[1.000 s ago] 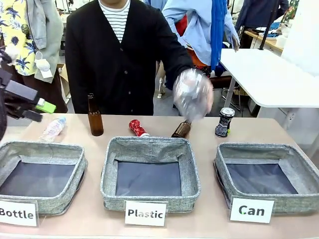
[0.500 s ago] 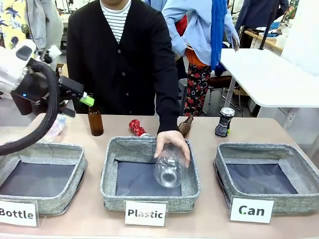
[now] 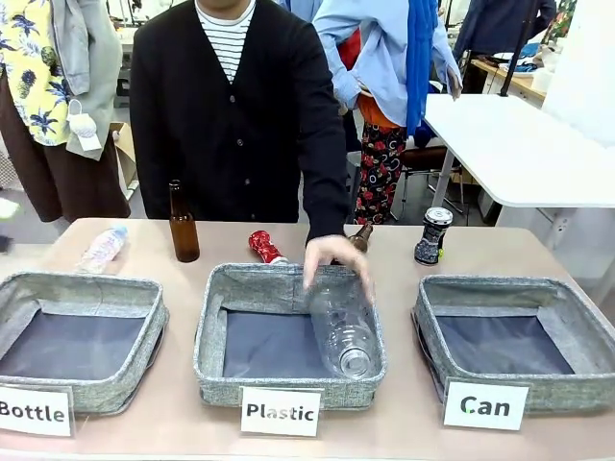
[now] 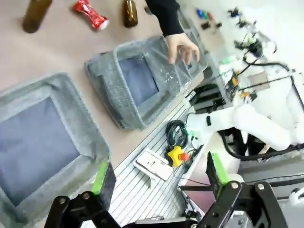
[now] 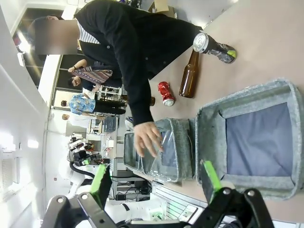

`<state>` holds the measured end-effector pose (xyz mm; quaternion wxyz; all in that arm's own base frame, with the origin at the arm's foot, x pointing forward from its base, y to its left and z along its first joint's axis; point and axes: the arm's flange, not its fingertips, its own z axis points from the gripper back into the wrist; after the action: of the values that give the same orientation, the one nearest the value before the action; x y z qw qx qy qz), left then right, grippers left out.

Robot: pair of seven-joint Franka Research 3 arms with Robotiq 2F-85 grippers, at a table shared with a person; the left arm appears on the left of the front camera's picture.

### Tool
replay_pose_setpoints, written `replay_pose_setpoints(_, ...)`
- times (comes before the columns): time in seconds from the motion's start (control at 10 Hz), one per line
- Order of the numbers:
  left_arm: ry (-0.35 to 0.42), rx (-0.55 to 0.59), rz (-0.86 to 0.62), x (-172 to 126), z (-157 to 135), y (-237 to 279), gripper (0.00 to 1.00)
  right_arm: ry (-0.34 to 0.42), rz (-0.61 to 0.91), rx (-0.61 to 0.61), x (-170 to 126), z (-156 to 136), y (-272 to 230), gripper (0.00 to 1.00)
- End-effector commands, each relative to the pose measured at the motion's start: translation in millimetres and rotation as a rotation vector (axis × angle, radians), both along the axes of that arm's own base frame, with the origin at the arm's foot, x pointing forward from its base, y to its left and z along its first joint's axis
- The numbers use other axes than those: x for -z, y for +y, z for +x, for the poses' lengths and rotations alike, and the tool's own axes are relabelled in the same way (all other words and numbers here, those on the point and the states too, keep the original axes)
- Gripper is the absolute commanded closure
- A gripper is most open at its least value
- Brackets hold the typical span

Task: Sort the can waste into the basket.
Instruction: Pick up the can waste from the table and place it in the right Fabric basket.

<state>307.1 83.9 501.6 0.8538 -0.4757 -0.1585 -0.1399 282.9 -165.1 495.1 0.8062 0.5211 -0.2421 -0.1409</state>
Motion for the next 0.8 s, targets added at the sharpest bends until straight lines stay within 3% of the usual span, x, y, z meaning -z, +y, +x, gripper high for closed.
replay_pose_setpoints(0.0,-0.006,-0.075,-0.015,11,11,1,0.0,-0.037,0.006,-0.004,-1,2,-1,0.0)
replay_pose_setpoints(0.3,-0.008,-0.061,0.036,5,22,-23,0.0,-0.037,0.006,-0.004,-1,2,-1,0.0)
replay_pose_setpoints(0.7,0.021,-0.145,0.319,-12,80,-154,0.0,-0.037,0.006,-0.004,-1,2,-1,0.0)
